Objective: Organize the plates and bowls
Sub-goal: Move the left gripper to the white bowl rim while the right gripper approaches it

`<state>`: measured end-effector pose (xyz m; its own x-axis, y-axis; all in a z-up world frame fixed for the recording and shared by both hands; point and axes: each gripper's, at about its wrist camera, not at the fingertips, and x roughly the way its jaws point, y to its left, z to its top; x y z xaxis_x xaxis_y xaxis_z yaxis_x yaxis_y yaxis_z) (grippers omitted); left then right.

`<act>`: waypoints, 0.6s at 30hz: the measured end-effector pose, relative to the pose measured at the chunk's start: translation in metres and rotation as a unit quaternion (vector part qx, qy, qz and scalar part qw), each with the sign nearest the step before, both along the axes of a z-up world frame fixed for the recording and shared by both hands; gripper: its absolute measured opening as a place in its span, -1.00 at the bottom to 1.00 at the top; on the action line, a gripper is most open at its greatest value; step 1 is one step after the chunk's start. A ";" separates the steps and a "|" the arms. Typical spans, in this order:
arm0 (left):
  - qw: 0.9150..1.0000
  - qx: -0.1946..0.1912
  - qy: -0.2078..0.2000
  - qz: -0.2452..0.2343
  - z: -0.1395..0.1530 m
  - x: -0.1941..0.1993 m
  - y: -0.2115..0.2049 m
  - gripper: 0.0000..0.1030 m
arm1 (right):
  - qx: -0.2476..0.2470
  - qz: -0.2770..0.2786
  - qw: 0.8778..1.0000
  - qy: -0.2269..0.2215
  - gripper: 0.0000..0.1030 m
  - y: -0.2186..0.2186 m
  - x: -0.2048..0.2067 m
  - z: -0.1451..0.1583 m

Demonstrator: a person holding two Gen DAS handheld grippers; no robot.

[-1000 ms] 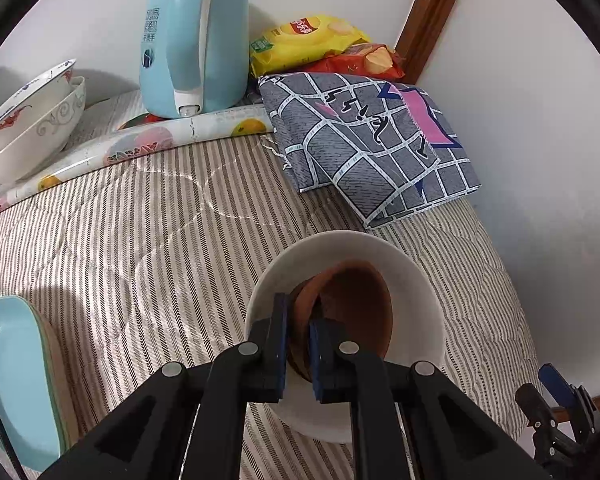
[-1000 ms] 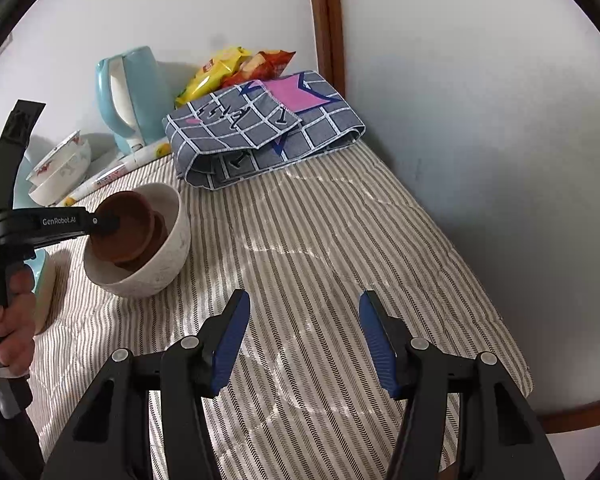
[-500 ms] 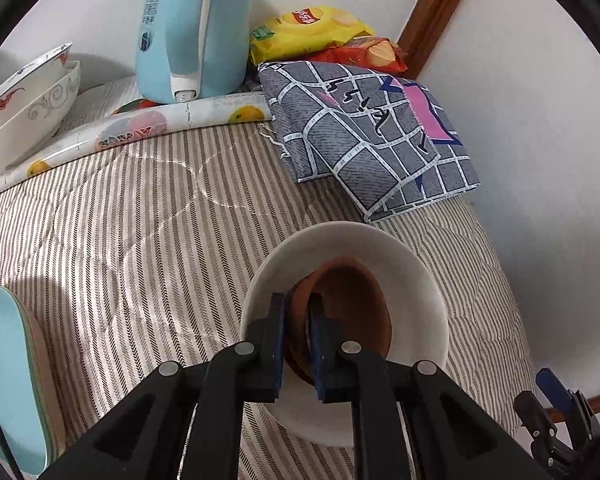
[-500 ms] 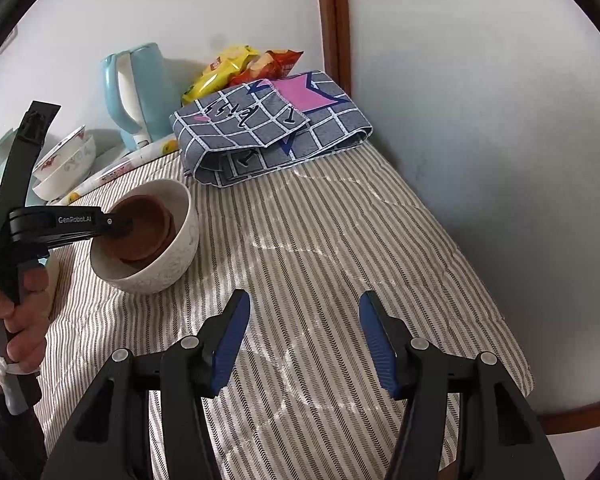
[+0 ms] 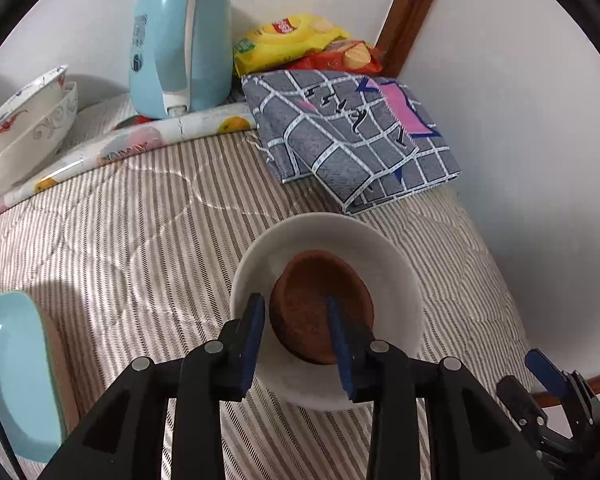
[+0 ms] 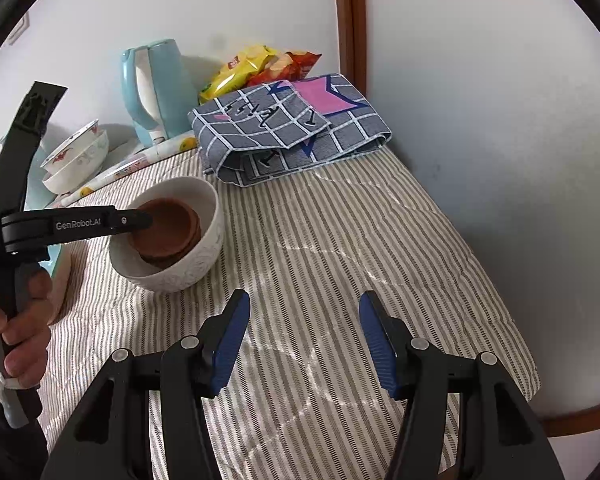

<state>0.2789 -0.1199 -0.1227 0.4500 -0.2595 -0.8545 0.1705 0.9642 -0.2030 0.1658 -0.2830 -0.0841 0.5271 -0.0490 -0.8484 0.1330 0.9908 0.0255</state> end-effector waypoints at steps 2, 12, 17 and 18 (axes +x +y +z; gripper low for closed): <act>1.000 0.004 -0.007 0.004 0.006 -0.002 0.003 -0.40 | 0.003 0.003 1.000 -0.003 0.09 0.002 0.001 0.002; 0.999 0.014 -0.014 0.041 0.021 -0.014 0.034 -0.40 | 0.005 0.018 1.000 -0.022 0.09 0.012 0.012 0.016; 0.998 0.014 -0.014 0.054 0.022 -0.025 0.044 -0.40 | -0.002 0.031 0.999 -0.034 0.09 0.019 0.017 0.027; 0.998 0.013 -0.014 0.056 0.022 -0.027 0.045 -0.40 | -0.002 0.034 0.999 -0.035 0.09 0.020 0.019 0.030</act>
